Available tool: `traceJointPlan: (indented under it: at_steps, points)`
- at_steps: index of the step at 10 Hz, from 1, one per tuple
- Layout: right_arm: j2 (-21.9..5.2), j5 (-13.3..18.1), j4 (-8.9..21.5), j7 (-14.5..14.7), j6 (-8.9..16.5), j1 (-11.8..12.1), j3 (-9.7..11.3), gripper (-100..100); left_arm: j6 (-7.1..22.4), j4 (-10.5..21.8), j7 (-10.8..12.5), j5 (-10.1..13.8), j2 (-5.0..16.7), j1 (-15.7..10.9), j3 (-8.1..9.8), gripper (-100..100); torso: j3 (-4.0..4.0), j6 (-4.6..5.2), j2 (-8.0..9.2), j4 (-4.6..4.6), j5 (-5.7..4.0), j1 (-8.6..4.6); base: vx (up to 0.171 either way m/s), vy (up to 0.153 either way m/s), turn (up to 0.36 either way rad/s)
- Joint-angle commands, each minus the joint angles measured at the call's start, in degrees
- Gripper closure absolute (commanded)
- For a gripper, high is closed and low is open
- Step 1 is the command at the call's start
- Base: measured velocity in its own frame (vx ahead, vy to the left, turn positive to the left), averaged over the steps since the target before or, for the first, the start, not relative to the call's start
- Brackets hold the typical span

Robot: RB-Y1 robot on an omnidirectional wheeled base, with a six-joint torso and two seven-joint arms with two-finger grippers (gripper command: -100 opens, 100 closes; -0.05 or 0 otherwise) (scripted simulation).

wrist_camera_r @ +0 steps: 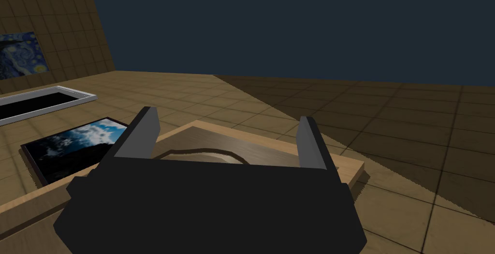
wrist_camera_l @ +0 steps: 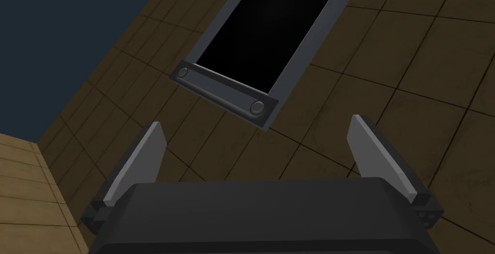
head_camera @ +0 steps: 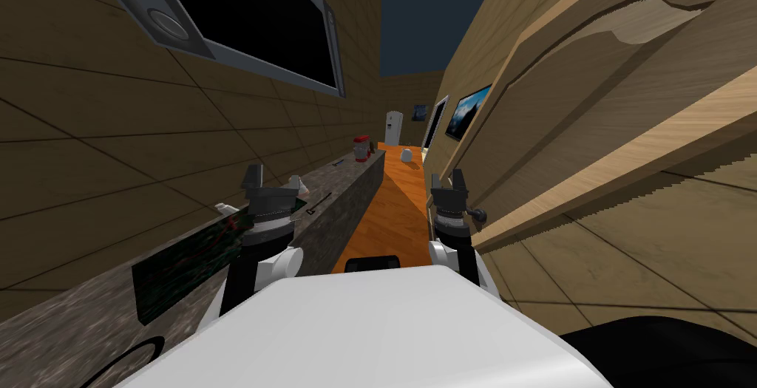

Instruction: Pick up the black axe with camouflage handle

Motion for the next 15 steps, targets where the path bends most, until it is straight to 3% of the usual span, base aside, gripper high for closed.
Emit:
traceJointPlan:
  at_steps: [1, 4, 5, 7, 12, 15]
  points:
    - [0.00, 0.00, 0.00, 0.00, 0.00, 0.00, 0.00, 0, 2.15, 0.00, 0.47, 0.89, 2.10, -0.21, 1.00, -100, 0.00, 0.00, 0.00, 0.00, 0.00, 0.00, 0.011, -0.019, 0.016]
    - [0.00, 0.00, 0.00, 0.00, 0.00, 0.00, 0.00, 0, 6.99, -0.01, 1.61, 3.10, 4.57, -0.69, 3.31, -100, -0.03, 0.00, -0.05, -0.01, -0.04, -0.17, 0.010, -0.052, 0.023]
    - [0.01, 0.00, 0.00, 0.00, 0.00, 0.00, 0.00, 0, 7.42, -0.01, 1.61, 3.10, 4.57, -0.69, 3.31, -100, -0.03, 0.00, -0.04, -0.01, -0.05, -0.21, 0.007, -0.045, 0.012]
    - [0.00, 0.00, 0.00, 0.00, 0.00, 0.00, 0.00, 0, 11.09, -0.12, 2.67, 5.17, 5.92, -1.16, 5.51, -100, -0.02, 0.00, -0.03, -0.01, -0.03, -0.15, 0.009, -0.047, 0.022]
    - [0.00, 0.00, 0.00, 0.00, 0.00, 0.00, 0.00, 0, 18.03, -0.28, 3.93, 7.60, 7.10, -1.74, 8.12, -100, -0.02, 0.00, -0.04, -0.01, -0.03, -0.12, 0.006, -0.039, 0.015]
    - [0.00, 0.00, 0.00, 0.00, 0.00, 0.00, 0.00, 0, 22.49, -0.44, 5.34, 10.33, 8.22, -2.35, 10.97, -100, -0.01, 0.00, -0.02, -0.01, -0.03, -0.14, 0.005, -0.041, 0.019]
